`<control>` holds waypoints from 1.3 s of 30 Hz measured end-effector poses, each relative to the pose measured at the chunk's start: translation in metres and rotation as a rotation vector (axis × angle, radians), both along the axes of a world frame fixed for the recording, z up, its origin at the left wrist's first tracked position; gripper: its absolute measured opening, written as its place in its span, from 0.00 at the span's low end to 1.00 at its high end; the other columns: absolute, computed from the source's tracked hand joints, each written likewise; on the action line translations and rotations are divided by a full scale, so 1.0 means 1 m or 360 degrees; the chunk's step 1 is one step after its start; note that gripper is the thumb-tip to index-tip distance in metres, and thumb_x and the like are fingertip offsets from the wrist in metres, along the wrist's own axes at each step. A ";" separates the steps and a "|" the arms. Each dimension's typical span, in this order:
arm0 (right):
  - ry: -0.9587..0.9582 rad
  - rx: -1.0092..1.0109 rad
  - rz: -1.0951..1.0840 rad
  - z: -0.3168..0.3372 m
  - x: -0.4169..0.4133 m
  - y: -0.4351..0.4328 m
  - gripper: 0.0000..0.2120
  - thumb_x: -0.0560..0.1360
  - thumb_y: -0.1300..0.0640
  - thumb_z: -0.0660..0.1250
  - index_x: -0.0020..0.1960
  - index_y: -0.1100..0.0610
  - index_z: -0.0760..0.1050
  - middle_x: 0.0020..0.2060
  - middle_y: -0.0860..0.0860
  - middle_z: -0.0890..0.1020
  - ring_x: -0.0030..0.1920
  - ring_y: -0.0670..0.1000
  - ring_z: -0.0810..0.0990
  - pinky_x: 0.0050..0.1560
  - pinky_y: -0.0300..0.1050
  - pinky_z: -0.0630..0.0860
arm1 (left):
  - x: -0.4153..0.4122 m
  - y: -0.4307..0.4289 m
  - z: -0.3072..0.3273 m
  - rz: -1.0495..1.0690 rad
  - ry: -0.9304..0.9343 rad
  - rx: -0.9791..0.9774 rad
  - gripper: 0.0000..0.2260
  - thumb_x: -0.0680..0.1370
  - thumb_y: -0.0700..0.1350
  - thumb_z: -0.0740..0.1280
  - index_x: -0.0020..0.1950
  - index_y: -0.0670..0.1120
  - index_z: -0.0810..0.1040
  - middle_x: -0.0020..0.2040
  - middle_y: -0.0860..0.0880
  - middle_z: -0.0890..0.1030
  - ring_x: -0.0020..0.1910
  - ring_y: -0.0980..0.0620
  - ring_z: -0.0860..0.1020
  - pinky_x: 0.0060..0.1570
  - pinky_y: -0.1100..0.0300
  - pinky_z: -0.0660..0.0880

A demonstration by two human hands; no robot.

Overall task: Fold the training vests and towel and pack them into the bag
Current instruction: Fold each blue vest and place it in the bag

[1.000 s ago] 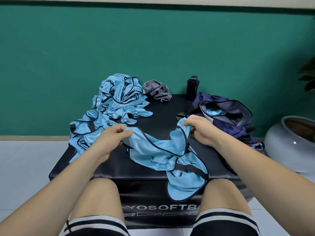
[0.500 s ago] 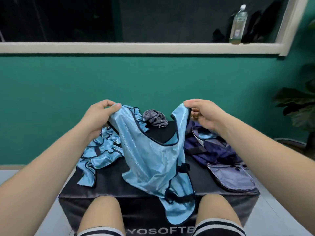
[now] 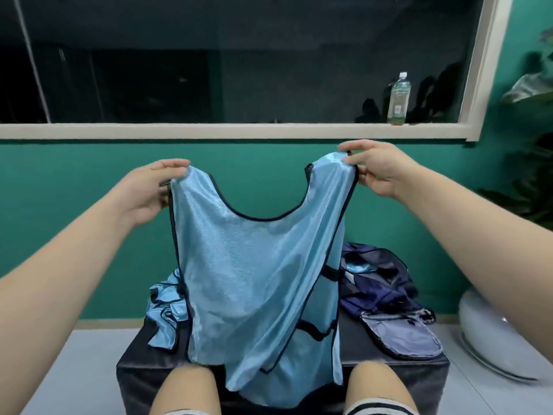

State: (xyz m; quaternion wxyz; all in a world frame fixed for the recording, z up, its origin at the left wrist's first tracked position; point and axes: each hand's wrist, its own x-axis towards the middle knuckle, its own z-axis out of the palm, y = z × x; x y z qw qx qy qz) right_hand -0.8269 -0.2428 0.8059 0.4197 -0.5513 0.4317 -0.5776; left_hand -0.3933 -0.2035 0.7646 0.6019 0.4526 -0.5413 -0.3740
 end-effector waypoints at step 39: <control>0.0304 -0.0551 -0.0325 0.029 -0.045 0.016 0.12 0.74 0.67 0.79 0.56 0.63 0.83 0.44 0.56 0.85 0.41 0.49 0.86 0.42 0.41 0.83 | -0.013 0.009 0.036 0.0373 -0.0472 -0.0556 0.15 0.73 0.39 0.81 0.59 0.49 0.87 0.44 0.51 0.82 0.38 0.64 0.78 0.42 0.70 0.74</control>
